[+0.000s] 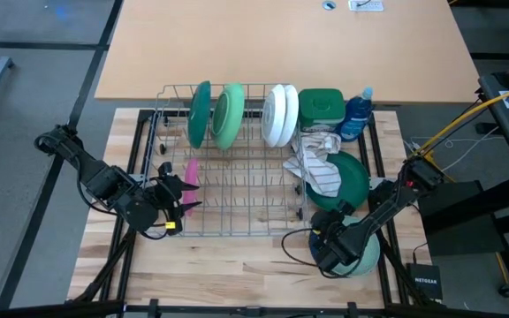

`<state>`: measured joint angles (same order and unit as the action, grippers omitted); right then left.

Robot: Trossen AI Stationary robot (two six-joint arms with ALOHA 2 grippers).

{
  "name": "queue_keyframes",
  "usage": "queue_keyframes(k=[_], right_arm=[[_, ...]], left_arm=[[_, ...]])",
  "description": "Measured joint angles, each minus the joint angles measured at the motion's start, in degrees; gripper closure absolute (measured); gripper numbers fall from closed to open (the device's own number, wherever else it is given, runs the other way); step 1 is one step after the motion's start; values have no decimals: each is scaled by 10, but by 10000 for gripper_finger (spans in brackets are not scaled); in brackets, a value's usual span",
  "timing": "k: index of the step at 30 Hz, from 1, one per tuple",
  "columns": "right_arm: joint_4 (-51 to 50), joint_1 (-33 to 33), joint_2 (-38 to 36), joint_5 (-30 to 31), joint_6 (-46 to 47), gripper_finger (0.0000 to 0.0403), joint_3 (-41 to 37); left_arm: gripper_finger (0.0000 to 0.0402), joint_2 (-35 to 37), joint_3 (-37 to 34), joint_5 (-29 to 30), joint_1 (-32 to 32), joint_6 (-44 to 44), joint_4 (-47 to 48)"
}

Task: Sort dishes
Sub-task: Put the green plate in the dish rack

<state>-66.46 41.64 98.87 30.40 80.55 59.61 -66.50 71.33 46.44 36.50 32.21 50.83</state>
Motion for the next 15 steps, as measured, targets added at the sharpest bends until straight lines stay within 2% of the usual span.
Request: queue_keyframes(k=[15], right_arm=[[35,-110,0,-21,-49,272,-47]], left_arm=[[217,0,0,0,0,0,0]])
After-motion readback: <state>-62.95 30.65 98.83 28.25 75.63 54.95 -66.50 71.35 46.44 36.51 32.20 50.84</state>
